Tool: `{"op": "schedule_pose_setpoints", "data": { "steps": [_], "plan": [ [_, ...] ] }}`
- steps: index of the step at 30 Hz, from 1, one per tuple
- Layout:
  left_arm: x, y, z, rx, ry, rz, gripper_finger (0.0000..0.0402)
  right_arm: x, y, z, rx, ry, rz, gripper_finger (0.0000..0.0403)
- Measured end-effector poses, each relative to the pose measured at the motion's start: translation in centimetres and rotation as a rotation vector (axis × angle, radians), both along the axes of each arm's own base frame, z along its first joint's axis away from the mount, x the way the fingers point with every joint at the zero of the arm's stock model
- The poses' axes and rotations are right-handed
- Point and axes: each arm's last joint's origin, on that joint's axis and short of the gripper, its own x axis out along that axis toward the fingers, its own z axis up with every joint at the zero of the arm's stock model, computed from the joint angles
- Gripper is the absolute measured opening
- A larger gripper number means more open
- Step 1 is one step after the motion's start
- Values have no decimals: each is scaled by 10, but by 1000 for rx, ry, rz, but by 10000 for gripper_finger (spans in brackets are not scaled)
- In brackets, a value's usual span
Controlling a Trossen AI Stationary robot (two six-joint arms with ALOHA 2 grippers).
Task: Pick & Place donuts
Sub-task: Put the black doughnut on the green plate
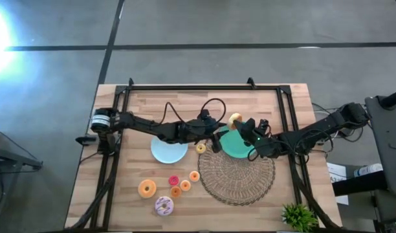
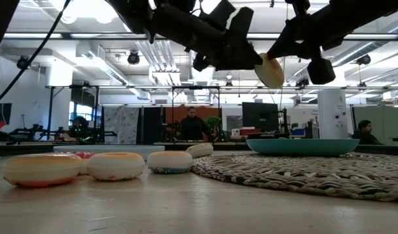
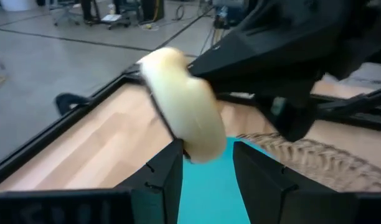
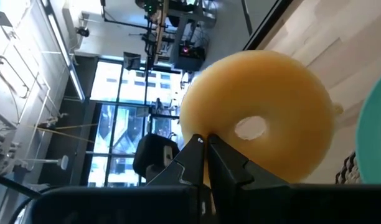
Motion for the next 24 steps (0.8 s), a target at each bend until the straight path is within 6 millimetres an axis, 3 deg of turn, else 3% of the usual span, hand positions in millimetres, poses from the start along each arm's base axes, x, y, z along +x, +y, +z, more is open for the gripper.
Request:
{"op": "schedule_pose_setpoints", "data": {
  "steps": [18, 24],
  "plan": [
    [-12, 9, 12, 76, 52, 155, 118, -1, 0, -2, -4, 12, 4, 9],
    [-11, 6, 12, 88, 57, 143, 158, -2, -1, -5, -4, 18, 3, 9]
  ]
}}
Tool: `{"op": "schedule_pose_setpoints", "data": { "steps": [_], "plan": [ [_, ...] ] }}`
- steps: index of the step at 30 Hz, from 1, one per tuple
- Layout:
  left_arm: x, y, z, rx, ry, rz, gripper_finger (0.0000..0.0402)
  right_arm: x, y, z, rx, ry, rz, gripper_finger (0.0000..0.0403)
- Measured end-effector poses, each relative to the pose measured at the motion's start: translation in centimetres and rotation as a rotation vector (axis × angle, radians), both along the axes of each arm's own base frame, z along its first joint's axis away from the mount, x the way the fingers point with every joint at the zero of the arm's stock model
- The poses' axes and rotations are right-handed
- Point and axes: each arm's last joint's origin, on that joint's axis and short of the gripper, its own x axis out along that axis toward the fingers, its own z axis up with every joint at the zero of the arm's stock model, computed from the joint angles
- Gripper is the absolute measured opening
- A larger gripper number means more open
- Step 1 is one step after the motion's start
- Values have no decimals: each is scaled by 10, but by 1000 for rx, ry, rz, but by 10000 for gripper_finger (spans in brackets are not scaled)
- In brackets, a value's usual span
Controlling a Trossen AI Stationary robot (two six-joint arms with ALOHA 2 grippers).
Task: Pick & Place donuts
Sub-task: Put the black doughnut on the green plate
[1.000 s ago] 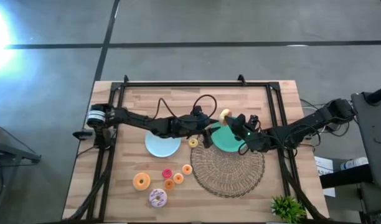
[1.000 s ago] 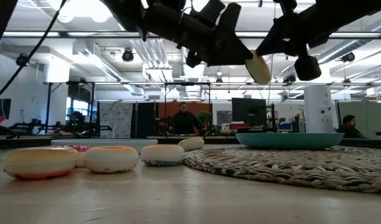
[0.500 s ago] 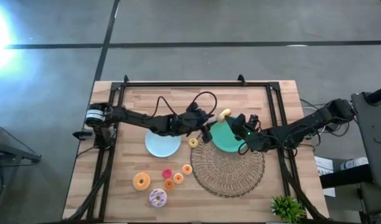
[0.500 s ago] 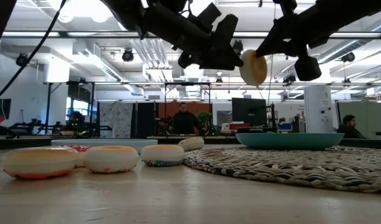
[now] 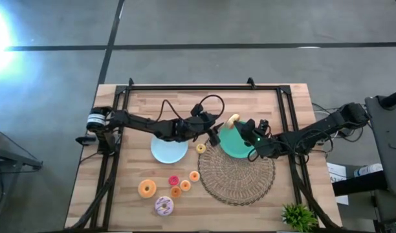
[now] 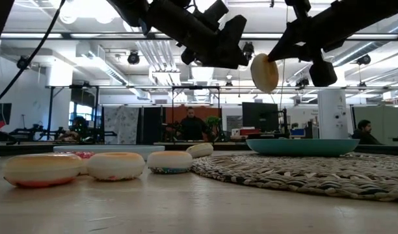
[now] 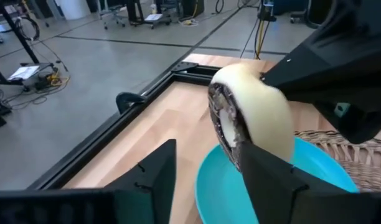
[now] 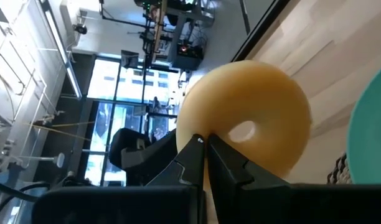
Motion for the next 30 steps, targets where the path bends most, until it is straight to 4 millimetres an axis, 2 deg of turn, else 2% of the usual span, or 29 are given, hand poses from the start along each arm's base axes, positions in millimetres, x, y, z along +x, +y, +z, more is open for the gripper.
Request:
{"op": "schedule_pose_setpoints", "data": {
  "steps": [6, 10, 19, 30],
  "plan": [
    [0, -5, 0, -28, -14, -13, 191, 0, -1, 0, 0, 1, -3, 9],
    [1, -9, 2, -62, -59, -23, 193, 0, -1, 0, 0, 1, -7, 9],
    [9, -9, -9, -104, -93, -62, 193, 0, -2, 0, 0, 0, -7, 9],
    [32, -3, -19, -77, -84, -46, 193, 2, -1, 2, 1, -17, 16, 9]
  ]
}}
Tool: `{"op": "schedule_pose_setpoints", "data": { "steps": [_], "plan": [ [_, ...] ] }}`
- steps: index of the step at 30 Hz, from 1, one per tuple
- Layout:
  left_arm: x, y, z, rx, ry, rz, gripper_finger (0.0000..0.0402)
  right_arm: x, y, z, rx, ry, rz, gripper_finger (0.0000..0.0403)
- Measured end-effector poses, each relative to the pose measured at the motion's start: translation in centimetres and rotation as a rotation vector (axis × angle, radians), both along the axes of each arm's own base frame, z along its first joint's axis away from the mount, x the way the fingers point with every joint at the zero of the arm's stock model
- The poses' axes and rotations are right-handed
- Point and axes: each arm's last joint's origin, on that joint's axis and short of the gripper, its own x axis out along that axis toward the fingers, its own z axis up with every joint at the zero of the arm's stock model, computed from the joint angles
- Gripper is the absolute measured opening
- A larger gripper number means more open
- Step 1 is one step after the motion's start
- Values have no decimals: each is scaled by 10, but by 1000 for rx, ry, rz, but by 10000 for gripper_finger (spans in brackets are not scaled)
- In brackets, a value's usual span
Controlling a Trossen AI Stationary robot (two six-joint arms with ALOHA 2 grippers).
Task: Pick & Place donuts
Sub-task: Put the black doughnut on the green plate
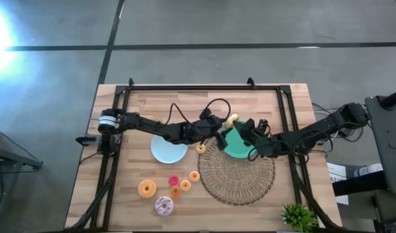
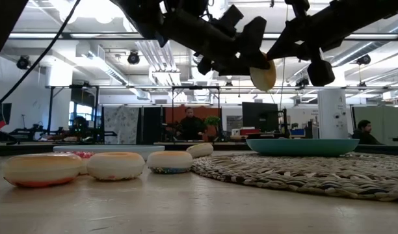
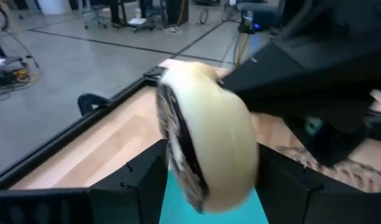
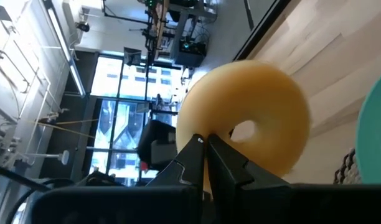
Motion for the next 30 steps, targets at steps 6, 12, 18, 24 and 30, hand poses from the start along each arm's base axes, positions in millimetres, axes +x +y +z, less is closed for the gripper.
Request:
{"op": "schedule_pose_setpoints", "data": {
  "steps": [6, 12, 18, 24, 30],
  "plan": [
    [-1, 1, 2, 53, 27, 13, 167, 0, 0, 1, -11, 8, 9, 9],
    [-3, 1, -2, 73, 86, 6, 77, 0, 1, -2, 5, 36, 56, 19],
    [-5, 1, -8, 113, 160, 0, 10, -14, 5, -1, 31, 138, 172, 93],
    [-3, -1, -19, 259, 271, -93, 10, -49, 8, 18, 9, 220, 292, 178],
    [7, -23, -59, 566, 476, -327, 10, -75, -2, 47, -48, 319, 303, 200]
  ]
}}
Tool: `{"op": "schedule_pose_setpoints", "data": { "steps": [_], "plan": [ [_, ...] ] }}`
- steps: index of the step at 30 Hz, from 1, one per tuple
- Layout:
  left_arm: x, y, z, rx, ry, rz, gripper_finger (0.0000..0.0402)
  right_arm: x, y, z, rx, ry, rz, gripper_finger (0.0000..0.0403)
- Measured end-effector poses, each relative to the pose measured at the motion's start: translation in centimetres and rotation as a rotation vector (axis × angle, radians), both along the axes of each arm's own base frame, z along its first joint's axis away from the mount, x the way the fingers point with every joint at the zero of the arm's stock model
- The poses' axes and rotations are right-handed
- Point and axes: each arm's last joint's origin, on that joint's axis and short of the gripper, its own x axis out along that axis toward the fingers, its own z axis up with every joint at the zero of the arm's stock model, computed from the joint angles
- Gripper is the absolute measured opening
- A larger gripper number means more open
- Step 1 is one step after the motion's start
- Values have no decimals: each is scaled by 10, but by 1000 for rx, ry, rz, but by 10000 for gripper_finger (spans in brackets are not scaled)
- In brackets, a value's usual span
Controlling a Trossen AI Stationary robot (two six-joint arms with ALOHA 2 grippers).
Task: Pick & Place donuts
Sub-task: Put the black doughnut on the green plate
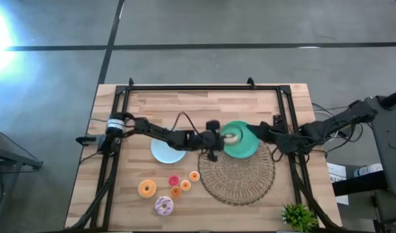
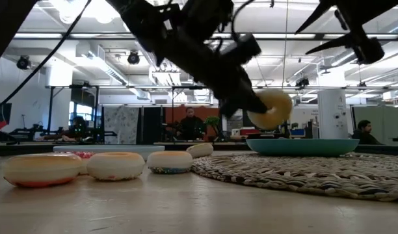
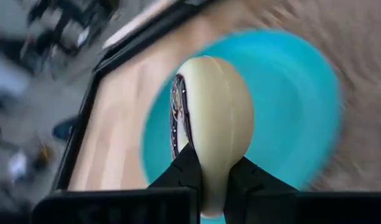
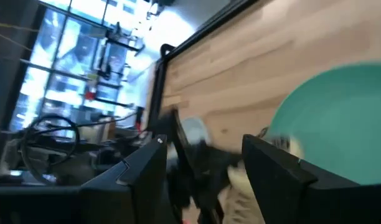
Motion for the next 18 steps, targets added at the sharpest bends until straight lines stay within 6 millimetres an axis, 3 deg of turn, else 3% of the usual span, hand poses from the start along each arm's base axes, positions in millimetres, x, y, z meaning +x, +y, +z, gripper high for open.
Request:
{"op": "schedule_pose_setpoints", "data": {
  "steps": [6, 12, 18],
  "plan": [
    [17, -1, -23, 182, 57, -16, 10, -9, -4, 18, -44, 93, 0, 201],
    [35, 0, -22, 190, 97, -14, 15, -5, -2, 18, -48, 116, 15, 201],
    [40, -1, -15, 116, 240, -28, 78, -2, 0, 16, -46, 131, 26, 201]
  ]
}}
